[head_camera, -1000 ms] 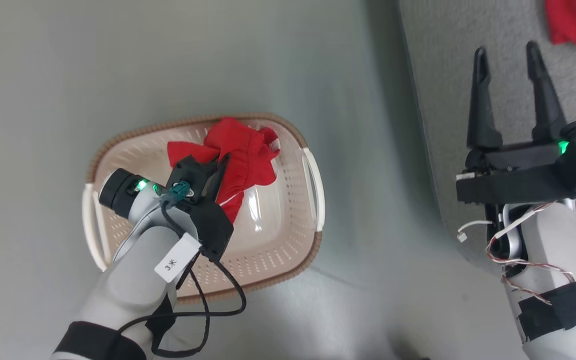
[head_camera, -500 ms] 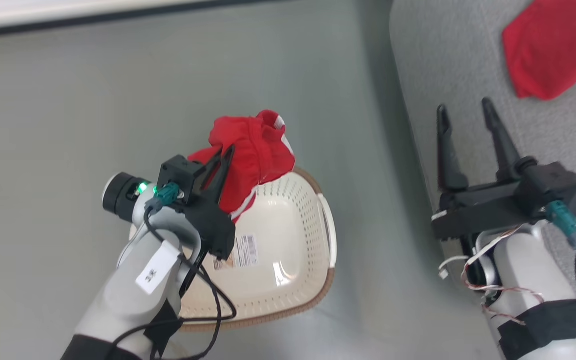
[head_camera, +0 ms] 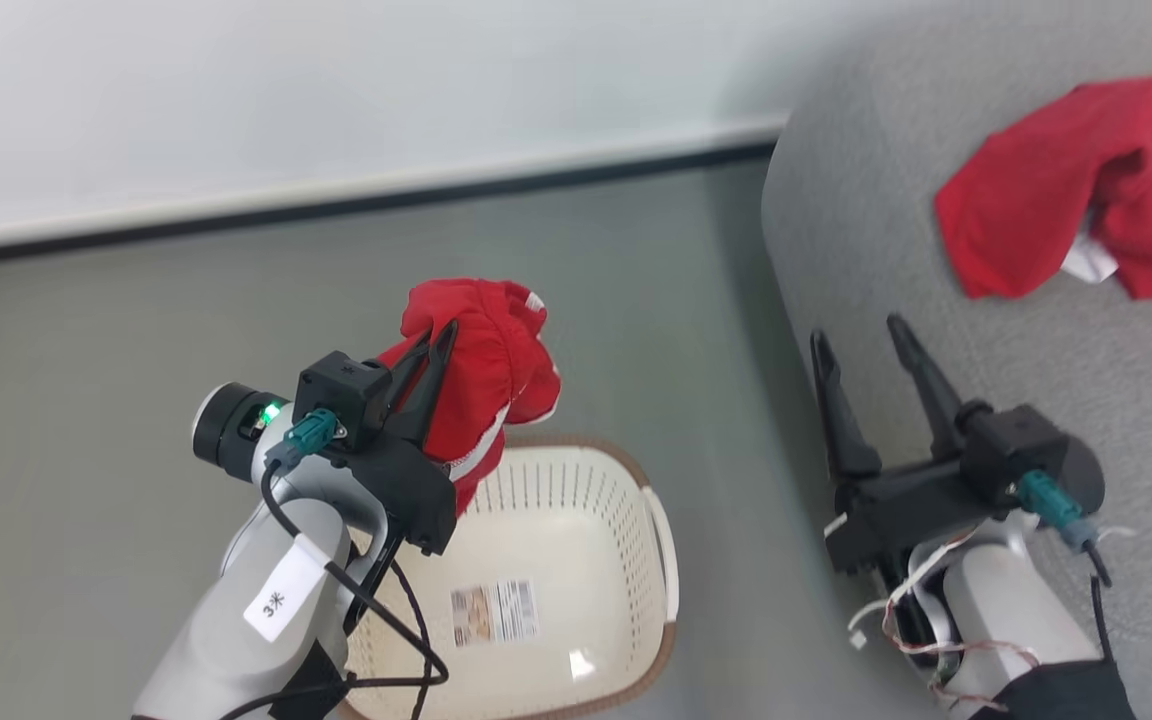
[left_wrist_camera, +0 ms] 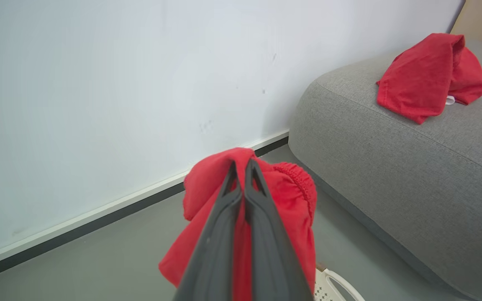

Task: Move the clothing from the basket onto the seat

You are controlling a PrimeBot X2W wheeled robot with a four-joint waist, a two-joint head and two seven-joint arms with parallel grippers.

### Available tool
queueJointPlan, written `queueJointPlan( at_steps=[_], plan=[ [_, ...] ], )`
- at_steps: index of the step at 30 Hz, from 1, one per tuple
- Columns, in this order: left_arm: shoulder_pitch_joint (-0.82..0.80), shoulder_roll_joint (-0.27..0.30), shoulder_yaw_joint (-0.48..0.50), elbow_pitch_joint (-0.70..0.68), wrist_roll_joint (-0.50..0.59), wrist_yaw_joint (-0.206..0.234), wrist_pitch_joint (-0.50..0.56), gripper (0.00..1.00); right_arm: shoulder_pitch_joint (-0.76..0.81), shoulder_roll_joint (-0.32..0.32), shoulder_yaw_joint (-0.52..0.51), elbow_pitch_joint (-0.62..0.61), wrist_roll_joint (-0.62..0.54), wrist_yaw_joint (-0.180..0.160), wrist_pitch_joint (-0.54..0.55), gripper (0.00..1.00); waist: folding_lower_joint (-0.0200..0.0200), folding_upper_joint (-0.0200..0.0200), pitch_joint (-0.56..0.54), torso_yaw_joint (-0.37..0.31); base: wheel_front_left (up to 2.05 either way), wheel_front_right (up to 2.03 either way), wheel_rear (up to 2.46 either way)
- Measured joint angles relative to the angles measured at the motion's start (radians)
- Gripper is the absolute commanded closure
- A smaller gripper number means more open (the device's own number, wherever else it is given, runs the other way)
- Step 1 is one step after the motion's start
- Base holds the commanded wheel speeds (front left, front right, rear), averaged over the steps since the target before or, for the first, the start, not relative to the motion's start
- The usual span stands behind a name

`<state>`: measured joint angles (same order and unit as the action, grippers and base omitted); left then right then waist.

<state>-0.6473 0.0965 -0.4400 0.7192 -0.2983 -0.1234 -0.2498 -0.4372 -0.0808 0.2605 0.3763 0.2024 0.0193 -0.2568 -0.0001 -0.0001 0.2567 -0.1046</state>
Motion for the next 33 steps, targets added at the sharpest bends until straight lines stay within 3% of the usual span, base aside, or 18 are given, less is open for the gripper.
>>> queueJointPlan(
  at_steps=[18,33],
  plan=[
    [0.084,0.012,-0.03,-0.121,-0.009,-0.001,0.0,1.0,0.114,0.01,0.084,0.113,0.01,0.063,0.0,0.0,-0.0001,0.0,-0.272,0.008,0.0,0.0,0.0],
    [0.103,0.009,-0.082,-0.274,-0.007,-0.002,0.012,1.0,0.038,0.016,0.208,0.223,0.02,0.1,0.0,0.0,0.0001,0.0002,-0.334,0.028,0.0,0.0,0.0]
  ],
)
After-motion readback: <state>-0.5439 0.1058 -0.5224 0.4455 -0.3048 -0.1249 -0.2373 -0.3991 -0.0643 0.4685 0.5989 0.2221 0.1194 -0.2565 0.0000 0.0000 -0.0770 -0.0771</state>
